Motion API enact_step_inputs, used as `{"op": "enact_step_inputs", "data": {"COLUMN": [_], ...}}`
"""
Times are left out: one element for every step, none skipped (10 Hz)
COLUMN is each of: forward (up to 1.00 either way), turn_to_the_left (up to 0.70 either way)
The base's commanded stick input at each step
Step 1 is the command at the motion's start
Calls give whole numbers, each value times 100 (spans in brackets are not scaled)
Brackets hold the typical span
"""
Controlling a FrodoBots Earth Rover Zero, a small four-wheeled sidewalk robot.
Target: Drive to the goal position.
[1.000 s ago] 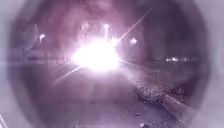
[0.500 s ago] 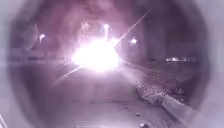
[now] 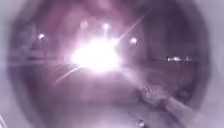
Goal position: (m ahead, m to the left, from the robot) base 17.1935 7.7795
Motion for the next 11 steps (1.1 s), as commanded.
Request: {"op": "enact_step_inputs", "data": {"forward": [70, 70, 70, 70, 70, 70, 70, 70, 70, 70, 70], "turn_to_the_left": [0, 0, 0, 0, 0, 0, 0, 0, 0, 0, 0]}}
